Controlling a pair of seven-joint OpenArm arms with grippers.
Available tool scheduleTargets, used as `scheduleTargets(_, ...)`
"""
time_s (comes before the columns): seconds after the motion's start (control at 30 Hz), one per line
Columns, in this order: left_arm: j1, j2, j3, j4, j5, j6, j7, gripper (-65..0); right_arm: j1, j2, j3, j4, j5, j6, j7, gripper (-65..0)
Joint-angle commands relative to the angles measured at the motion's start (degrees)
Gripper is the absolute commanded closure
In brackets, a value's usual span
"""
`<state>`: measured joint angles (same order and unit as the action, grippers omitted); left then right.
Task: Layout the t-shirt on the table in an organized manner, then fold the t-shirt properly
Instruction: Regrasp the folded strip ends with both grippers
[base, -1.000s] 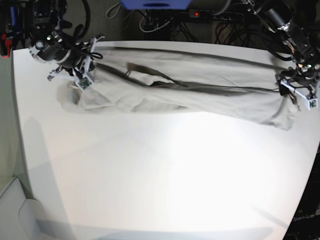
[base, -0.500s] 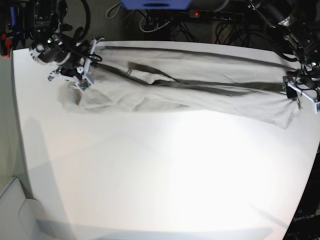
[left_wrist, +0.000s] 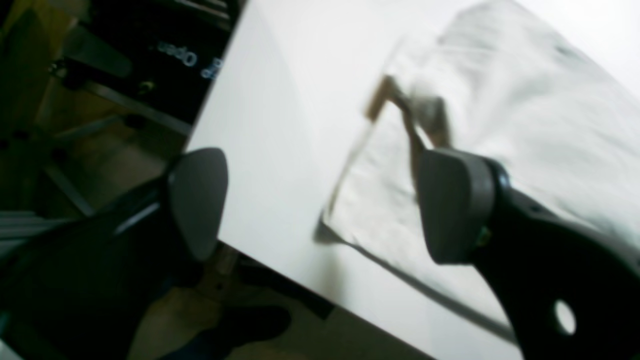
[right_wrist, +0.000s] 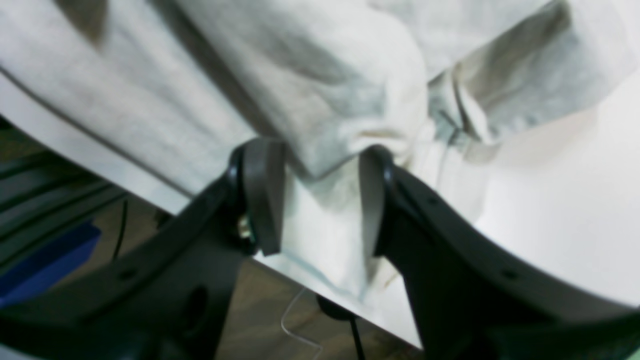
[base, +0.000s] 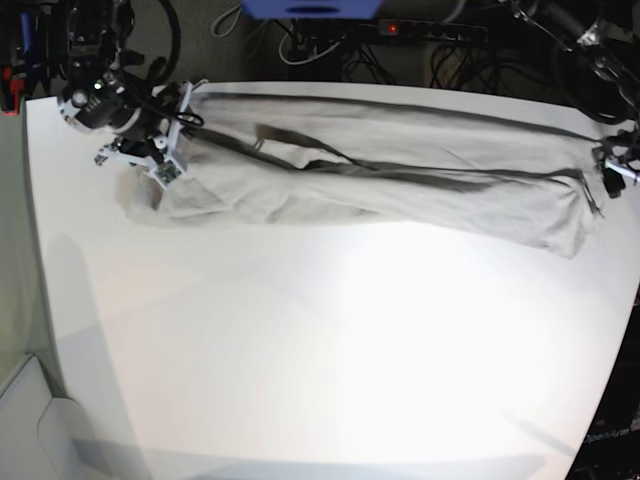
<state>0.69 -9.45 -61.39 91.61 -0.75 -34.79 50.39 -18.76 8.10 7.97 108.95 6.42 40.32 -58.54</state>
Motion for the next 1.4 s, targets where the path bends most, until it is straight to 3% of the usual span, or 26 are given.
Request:
scheduleTargets(0.0, -1.7, -1.1, 0.1, -0.3, -0.5, -0.3, -1.1, -58.1, 0.3, 0.4, 0.3, 0.8, 0.7, -0.3, 0.9, -25.8)
scheduleTargets(0.63, -8.7, 0.4, 0.6, -10.4, -0.3, -0.1, -1.0, -57.7, 1.0, 0.4, 0.2, 0.8, 0.7, -0.3, 0.9, -25.8)
scheduleTargets(0.8, -8.3, -0.2, 5.1, -12.4, -0.3, 0.1, -3.3, -57.7, 1.7, 0.4, 0.2, -1.0, 0.6, -0.3, 0.9, -25.8)
scheduleTargets(1.03, -8.2, -0.4, 5.7, -12.5, -0.3, 0.2, -4.5, -57.7, 2.9, 0.6, 0.2, -5.1, 0.6, -0.3, 0.9, -25.8)
scheduleTargets(1.2, -8.7, -2.0, 5.8, -14.3, 5.3, 0.2, -5.2, -58.0, 4.0, 0.6, 0.2, -5.1, 0.6, -0.3, 1.0, -25.8)
scheduleTargets(1.37, -9.3, -3.3, 5.8, -19.0, 6.7, 0.2, -6.3, -58.0, 4.3, 0.6, 0.2, -5.1, 0.6, -0.3, 1.0, -25.8)
